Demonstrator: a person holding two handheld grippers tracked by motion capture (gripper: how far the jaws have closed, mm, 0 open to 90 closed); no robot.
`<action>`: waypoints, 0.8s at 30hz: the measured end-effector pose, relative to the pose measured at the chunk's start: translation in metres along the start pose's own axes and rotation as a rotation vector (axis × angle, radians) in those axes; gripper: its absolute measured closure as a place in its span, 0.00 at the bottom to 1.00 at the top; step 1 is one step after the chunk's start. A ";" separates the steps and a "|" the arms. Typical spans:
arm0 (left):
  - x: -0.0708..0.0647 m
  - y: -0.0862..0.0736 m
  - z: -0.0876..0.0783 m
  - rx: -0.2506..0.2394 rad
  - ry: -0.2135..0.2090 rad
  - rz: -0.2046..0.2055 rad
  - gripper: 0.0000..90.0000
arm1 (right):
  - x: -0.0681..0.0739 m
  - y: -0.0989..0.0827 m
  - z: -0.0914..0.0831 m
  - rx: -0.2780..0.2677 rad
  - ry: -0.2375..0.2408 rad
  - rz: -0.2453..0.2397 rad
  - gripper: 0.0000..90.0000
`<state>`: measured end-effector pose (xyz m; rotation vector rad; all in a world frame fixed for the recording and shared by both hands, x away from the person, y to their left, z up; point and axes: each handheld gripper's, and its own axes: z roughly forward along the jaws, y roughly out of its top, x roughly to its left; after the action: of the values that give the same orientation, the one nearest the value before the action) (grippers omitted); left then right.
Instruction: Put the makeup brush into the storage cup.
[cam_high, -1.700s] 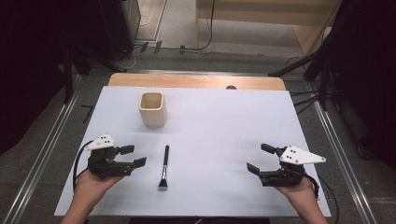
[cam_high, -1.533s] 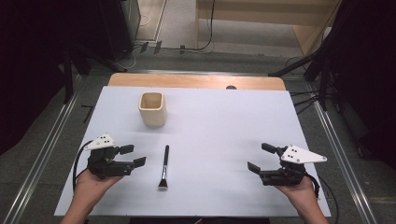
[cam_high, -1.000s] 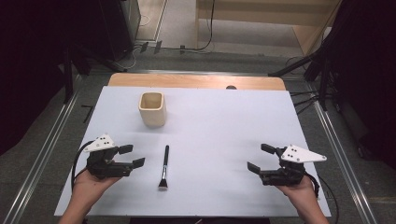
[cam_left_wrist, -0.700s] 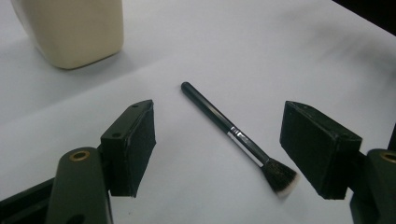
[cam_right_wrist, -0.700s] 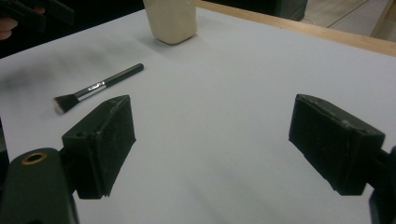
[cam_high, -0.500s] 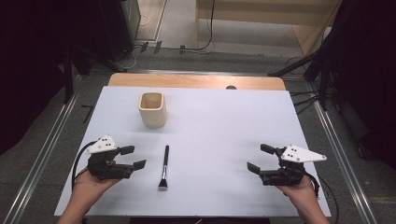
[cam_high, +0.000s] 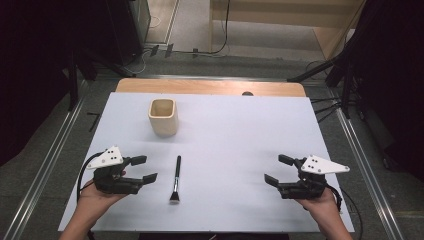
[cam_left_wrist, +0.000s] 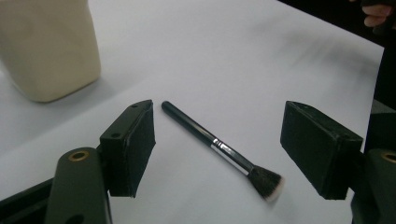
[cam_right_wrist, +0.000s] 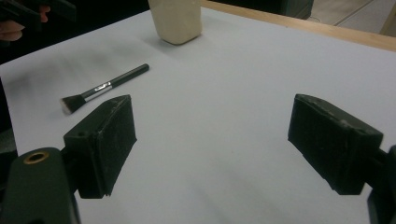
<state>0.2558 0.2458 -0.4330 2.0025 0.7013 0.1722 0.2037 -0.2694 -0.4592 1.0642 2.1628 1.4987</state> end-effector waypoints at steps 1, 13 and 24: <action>0.000 0.000 -0.001 -0.010 -0.001 0.002 0.30 | 0.000 0.000 0.000 -0.001 0.001 0.001 0.18; 0.001 0.002 0.001 -0.028 0.012 -0.019 0.29 | 0.000 0.000 0.000 -0.003 0.001 0.001 0.18; -0.004 0.007 0.013 -0.022 -0.001 0.003 0.28 | 0.000 0.000 0.000 -0.004 0.001 -0.003 0.18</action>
<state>0.2607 0.2317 -0.4327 1.9822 0.6929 0.1798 0.2035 -0.2691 -0.4592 1.0590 2.1600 1.5021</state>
